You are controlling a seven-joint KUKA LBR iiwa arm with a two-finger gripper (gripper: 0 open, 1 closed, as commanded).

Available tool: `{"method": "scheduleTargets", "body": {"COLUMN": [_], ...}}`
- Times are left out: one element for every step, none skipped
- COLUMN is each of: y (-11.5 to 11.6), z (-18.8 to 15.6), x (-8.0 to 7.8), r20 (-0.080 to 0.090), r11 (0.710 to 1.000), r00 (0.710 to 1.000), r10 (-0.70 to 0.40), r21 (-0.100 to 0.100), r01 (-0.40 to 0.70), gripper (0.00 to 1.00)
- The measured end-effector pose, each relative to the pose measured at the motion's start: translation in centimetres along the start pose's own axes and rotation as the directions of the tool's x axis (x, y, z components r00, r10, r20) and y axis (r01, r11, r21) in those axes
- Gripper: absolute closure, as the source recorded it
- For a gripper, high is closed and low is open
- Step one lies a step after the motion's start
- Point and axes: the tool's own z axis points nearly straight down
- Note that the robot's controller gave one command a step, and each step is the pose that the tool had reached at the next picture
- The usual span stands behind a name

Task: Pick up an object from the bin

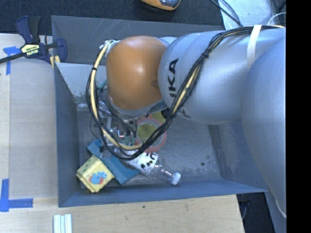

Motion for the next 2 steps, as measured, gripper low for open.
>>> {"method": "scheduleTargets", "body": {"y": [-0.13, -0.14], "z": [-0.47, -0.47], "x": [-0.23, -0.23], "r20": [0.008, 0.008], "r11": [1.000, 1.000], "r00": [1.000, 1.000], "r10": [0.004, 0.004], "r21": [-0.002, -0.002], "r01": [-0.004, -0.004], "gripper": [1.00, 1.00]}}
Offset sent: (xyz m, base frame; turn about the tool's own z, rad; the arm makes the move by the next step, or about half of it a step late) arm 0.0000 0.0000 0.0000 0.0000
